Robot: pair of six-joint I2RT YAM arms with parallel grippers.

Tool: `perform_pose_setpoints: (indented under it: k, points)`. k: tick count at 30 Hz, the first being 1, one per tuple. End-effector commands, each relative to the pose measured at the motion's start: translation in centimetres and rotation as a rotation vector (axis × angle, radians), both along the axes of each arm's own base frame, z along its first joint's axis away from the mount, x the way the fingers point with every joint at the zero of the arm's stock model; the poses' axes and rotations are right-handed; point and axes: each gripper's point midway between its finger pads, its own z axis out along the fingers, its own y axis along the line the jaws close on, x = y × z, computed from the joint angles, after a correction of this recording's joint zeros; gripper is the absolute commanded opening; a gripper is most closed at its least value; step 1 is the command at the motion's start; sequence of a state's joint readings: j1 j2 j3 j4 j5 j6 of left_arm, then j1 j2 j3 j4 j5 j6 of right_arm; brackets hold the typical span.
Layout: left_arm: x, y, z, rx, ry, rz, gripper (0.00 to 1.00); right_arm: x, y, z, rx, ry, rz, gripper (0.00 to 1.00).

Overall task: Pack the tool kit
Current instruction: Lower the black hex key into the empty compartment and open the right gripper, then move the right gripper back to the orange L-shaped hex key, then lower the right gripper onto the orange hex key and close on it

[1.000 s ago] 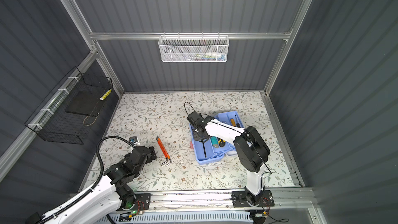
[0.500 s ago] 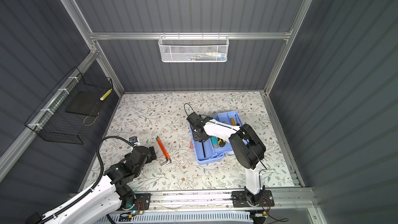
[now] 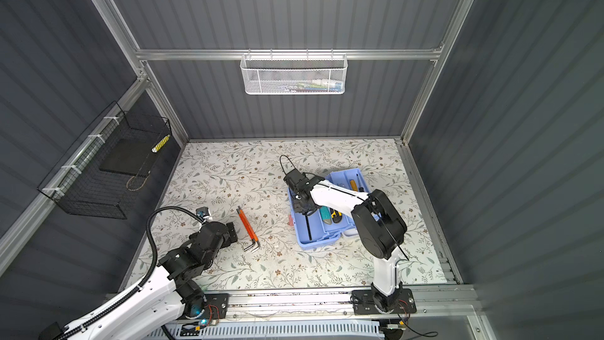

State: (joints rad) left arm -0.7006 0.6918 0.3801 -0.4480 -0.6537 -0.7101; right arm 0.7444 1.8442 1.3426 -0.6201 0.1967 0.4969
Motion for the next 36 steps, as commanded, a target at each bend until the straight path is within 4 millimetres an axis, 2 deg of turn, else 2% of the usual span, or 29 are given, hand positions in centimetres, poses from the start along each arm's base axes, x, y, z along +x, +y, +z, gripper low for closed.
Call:
perform_pose_setpoints:
  k: [1,5,9,13,17,20,27,31,36]
  points:
    - [0.1,0.1,0.5,0.003,-0.011,0.0,0.99,-0.8,0.9,6.7,0.079,-0.124,0.045,0.33]
    - [-0.2,0.4,0.7,-0.011,-0.027,0.011,1.0,-2.8,2.9,9.5,0.134,-0.166,0.172,0.33]
    - [-0.5,1.2,1.1,-0.031,-0.059,0.044,1.0,-5.8,7.8,10.4,0.295,-0.108,0.358,0.33]
    - [-0.6,1.6,1.3,-0.041,-0.074,0.062,1.0,-8.0,12.9,9.3,0.341,-0.077,0.503,0.33]
    - [-0.6,1.5,1.1,-0.03,-0.058,0.066,0.99,-9.1,16.3,6.3,0.356,-0.021,0.598,0.31]
    - [-0.5,1.4,1.0,-0.025,-0.048,0.065,0.99,-9.2,17.1,3.4,0.316,0.031,0.617,0.27]
    - [-0.6,1.6,1.1,-0.034,-0.06,0.072,0.99,-10.4,18.5,-0.5,0.217,0.072,0.661,0.29]
    - [-0.6,1.7,1.1,-0.033,-0.062,0.078,0.99,-10.9,18.6,-2.2,0.191,0.099,0.664,0.28]
    - [-0.6,1.6,1.0,-0.026,-0.053,0.076,0.99,-11.0,18.8,-3.3,0.163,0.109,0.661,0.27]
